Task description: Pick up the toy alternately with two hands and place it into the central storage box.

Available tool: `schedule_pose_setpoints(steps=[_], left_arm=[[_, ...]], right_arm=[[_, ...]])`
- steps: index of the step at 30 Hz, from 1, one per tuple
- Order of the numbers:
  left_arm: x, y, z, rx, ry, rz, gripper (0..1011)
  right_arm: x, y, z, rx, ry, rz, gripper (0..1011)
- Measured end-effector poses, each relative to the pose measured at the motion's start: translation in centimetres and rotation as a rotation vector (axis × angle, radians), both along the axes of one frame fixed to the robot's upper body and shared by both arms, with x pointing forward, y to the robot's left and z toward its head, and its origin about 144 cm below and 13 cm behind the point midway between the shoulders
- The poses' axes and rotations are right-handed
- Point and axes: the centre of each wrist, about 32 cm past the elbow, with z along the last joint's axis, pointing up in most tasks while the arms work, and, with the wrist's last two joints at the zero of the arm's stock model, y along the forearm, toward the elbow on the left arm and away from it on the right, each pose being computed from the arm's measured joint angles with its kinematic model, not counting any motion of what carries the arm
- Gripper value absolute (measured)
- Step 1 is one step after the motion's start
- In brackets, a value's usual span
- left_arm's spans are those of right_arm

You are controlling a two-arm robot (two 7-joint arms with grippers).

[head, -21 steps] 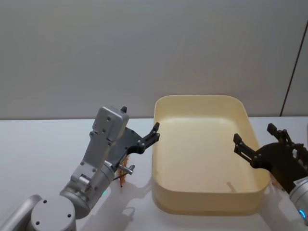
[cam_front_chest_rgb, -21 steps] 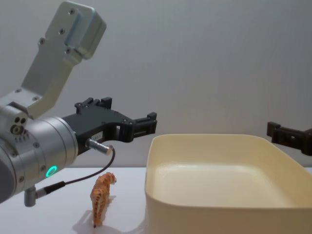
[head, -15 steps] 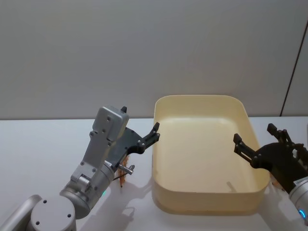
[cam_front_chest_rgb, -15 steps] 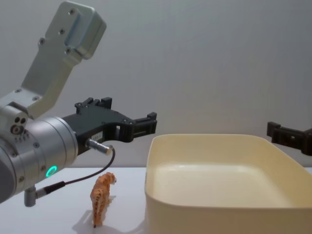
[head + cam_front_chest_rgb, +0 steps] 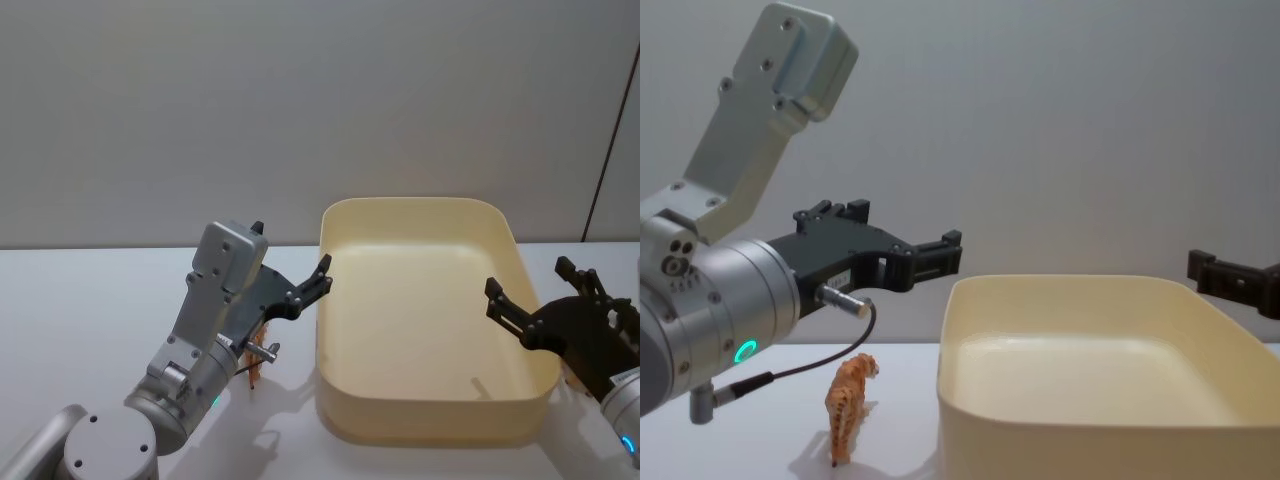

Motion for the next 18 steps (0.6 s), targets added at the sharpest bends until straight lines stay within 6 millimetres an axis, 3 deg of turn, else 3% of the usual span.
schedule_pose_setpoints(steps=[18], left_arm=[[0.00, 0.00, 0.00, 0.000, 0.000, 0.000, 1001]], right_arm=[[0.00, 0.00, 0.00, 0.000, 0.000, 0.000, 1001]])
